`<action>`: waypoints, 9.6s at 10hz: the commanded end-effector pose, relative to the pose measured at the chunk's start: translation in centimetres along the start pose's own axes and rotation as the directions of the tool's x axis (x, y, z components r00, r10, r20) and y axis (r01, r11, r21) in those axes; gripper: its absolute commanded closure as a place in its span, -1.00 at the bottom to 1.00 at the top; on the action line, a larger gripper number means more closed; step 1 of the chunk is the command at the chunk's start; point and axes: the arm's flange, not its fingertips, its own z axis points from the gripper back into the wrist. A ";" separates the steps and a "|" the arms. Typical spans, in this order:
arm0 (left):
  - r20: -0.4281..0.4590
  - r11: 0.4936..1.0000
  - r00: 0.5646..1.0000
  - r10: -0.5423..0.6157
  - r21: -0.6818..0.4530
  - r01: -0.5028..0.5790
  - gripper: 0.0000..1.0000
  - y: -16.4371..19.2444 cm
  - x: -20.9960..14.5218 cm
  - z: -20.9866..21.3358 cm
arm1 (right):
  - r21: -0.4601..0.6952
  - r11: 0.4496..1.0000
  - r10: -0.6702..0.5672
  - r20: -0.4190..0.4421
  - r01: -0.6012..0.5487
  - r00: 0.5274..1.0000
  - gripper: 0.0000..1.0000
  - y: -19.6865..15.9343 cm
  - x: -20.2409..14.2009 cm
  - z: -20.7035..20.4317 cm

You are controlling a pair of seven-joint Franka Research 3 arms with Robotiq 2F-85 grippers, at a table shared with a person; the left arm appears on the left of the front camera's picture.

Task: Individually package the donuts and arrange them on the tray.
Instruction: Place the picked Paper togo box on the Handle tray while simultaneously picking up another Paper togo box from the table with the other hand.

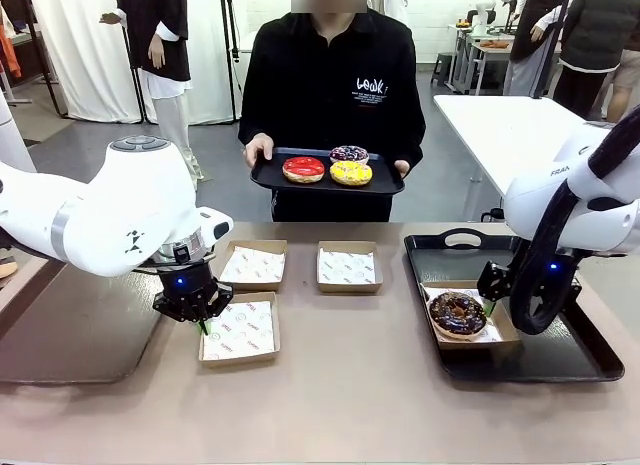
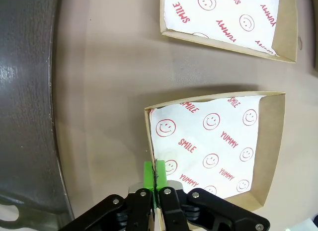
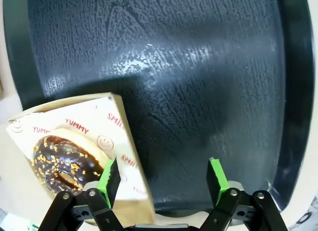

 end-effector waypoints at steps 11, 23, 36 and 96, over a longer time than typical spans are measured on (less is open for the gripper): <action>-0.023 0.998 0.998 -0.051 -0.039 0.050 1.00 0.7 0.3 5.5 | 0.282 0.957 0.093 -0.104 -0.061 0.990 -0.80 -3.5 -1.8 8.3; 0.039 0.992 0.995 -0.091 -0.085 0.094 1.00 -5.7 15.7 16.4 | 0.898 0.441 -0.012 0.029 -0.020 1.000 -0.80 -25.8 -6.4 15.2; 0.004 0.994 0.996 -0.090 -0.058 0.090 1.00 -5.5 17.3 14.1 | 0.898 0.437 -0.046 -0.031 0.048 0.998 -0.80 -27.5 -6.3 11.6; -0.063 0.986 0.985 -0.159 -0.057 0.156 0.98 27.0 0.1 13.0 | 0.188 0.968 0.150 0.096 -0.166 0.984 -0.81 22.3 10.6 5.1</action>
